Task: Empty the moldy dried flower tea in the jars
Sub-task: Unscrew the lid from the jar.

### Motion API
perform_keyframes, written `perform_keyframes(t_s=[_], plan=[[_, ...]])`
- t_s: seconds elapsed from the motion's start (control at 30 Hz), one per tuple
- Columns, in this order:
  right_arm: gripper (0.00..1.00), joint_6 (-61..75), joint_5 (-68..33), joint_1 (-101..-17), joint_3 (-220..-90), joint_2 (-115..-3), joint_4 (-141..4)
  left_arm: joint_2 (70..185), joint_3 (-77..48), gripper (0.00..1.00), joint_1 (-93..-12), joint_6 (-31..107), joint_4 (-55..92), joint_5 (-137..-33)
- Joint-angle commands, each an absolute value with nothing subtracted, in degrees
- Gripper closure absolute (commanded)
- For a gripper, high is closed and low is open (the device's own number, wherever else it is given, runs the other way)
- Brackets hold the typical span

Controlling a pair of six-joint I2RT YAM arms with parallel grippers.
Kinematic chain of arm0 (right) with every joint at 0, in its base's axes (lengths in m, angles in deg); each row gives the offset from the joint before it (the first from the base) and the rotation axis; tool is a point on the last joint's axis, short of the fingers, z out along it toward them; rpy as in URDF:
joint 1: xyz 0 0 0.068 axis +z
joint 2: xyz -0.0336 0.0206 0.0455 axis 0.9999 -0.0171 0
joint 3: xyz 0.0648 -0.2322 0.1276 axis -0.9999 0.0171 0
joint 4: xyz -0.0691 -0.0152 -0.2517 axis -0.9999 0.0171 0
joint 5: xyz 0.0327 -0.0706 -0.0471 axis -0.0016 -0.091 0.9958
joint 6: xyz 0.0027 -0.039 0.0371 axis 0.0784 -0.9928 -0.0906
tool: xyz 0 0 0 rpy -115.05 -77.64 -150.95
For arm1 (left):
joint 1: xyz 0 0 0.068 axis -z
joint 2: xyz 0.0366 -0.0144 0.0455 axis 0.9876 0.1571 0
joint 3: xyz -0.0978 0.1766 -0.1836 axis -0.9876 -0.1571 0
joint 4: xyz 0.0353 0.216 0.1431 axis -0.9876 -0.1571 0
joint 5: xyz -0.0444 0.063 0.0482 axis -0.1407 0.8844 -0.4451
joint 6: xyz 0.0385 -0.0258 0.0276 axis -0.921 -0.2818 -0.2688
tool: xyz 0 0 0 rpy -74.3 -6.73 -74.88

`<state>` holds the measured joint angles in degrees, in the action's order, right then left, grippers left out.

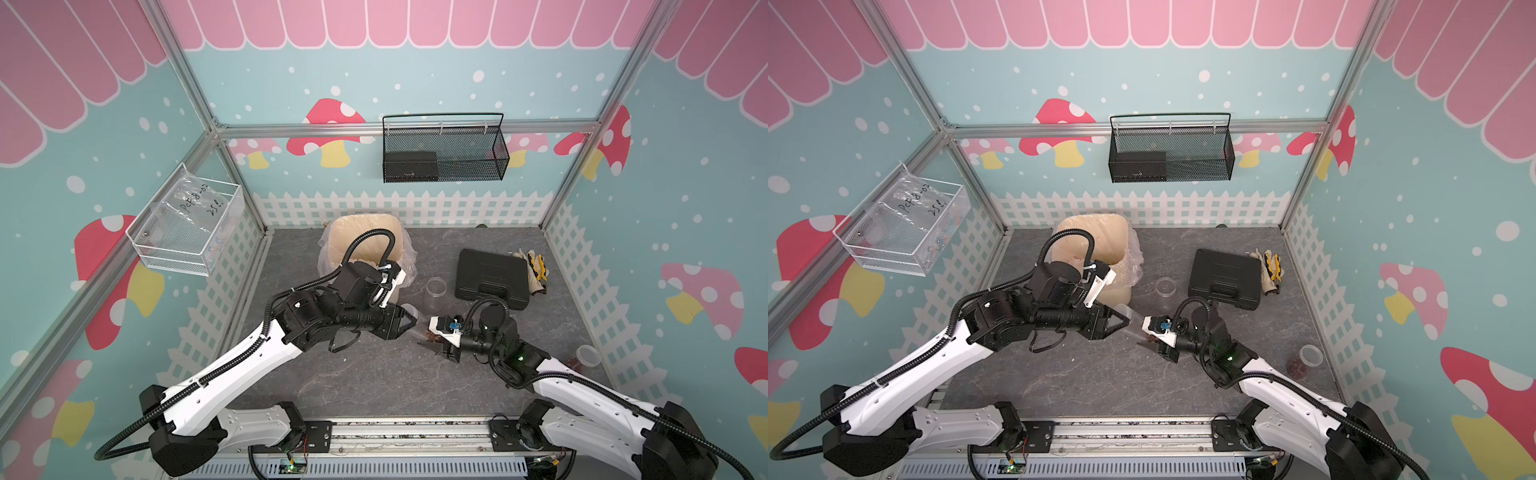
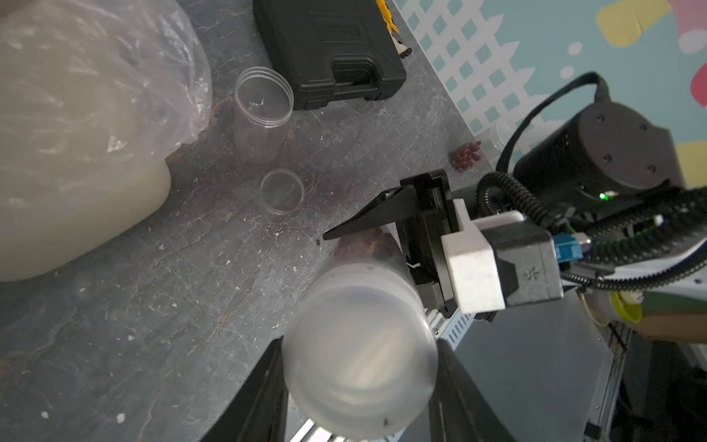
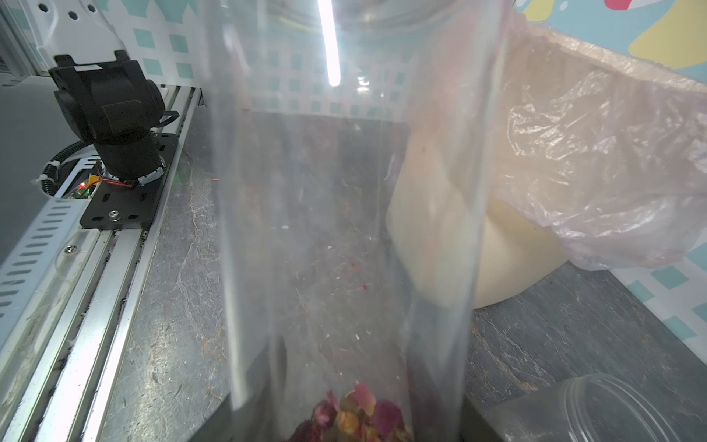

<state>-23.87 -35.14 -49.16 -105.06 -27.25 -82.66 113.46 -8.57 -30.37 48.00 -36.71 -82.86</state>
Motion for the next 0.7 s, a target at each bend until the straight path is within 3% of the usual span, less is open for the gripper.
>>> perform_keyframes(t_s=[0.0, 0.13, 0.23, 0.37, 0.5, 0.67], plan=[[1.0, -25.6, -36.8, -48.1, -104.7, -26.4, -85.9, 113.7, -7.1, 0.72, -29.8, 57.4, -33.2, -81.9], [1.0, -25.1, -37.3, -48.1, -104.4, -25.9, -85.8, 112.5, -7.4, 0.22, -29.8, 49.0, -32.1, -82.3], [1.0, -25.1, -38.0, -48.1, -103.9, -25.1, -85.6, 109.0, -7.7, 0.0, -29.8, 35.8, -31.8, -79.0], [1.0, -25.7, -40.0, -48.1, -103.5, -24.1, -84.9, 101.0, -12.1, 0.0, -29.8, 13.5, -29.6, -76.8], [1.0, -27.0, -45.3, -48.1, -103.9, -24.4, -83.5, 95.3, -18.2, 0.0, -29.8, -10.2, -30.8, -88.9], [1.0, -27.7, -50.4, -48.1, -104.5, -25.4, -82.2, 96.5, -18.8, 0.0, -29.8, -17.5, -32.2, -93.0]])
